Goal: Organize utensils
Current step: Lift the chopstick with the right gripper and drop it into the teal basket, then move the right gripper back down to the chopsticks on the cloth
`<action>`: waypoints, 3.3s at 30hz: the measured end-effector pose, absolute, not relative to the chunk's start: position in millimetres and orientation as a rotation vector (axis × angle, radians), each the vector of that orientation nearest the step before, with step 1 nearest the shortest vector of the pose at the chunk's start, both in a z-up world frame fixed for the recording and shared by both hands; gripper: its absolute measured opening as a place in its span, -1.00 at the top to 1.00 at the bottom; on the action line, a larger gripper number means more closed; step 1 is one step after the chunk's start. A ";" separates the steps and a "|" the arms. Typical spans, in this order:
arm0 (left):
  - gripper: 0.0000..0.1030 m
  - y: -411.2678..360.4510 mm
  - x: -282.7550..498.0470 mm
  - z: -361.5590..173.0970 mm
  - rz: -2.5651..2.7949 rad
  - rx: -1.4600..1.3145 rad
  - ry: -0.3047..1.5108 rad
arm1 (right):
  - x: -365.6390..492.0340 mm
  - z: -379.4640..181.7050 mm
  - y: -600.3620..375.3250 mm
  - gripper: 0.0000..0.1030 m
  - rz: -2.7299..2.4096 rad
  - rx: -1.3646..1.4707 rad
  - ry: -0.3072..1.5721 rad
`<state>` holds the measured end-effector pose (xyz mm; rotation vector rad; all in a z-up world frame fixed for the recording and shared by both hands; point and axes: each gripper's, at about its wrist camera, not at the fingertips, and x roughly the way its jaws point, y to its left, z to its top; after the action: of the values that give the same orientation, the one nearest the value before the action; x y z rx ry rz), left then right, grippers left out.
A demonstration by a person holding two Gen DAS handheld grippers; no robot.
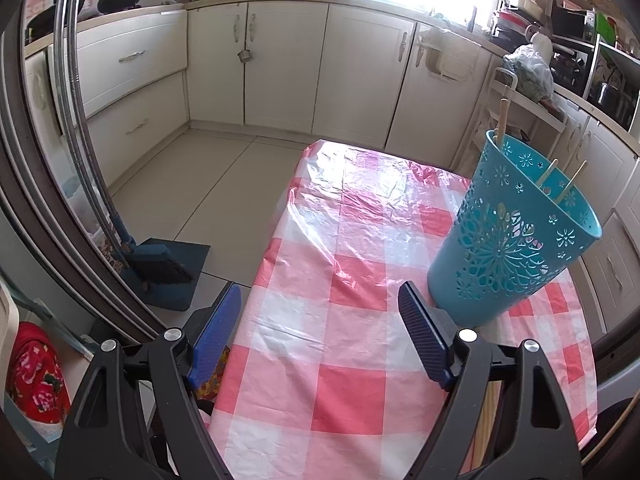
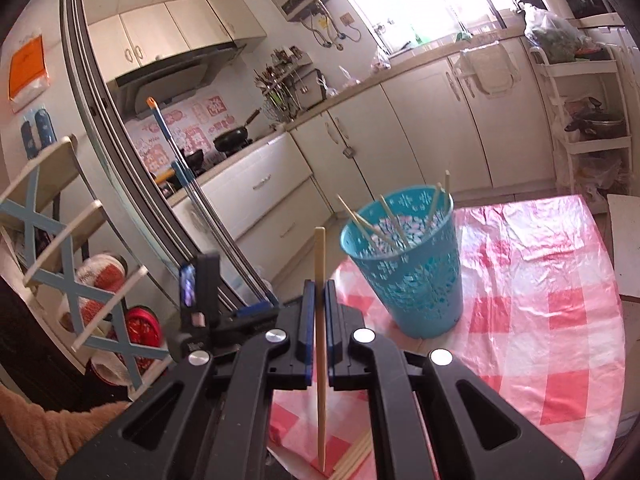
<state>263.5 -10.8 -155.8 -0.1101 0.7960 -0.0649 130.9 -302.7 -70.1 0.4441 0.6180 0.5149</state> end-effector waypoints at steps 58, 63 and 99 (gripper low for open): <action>-0.57 -18.8 252.2 -145.7 -0.044 -0.013 0.725 | 148.1 -200.8 -265.9 0.60 0.110 0.197 0.977; -0.58 -17.5 253.0 -146.2 -0.047 -0.025 0.728 | 150.2 -213.2 -257.2 0.60 0.108 0.193 1.005; -0.60 -25.0 254.6 -149.3 -0.061 0.007 0.743 | 156.5 -228.3 -262.2 0.68 0.114 0.187 1.048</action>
<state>254.6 -25.0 -149.3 0.0070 0.7434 -0.0606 156.5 -262.2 -228.3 0.1866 1.0484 0.1143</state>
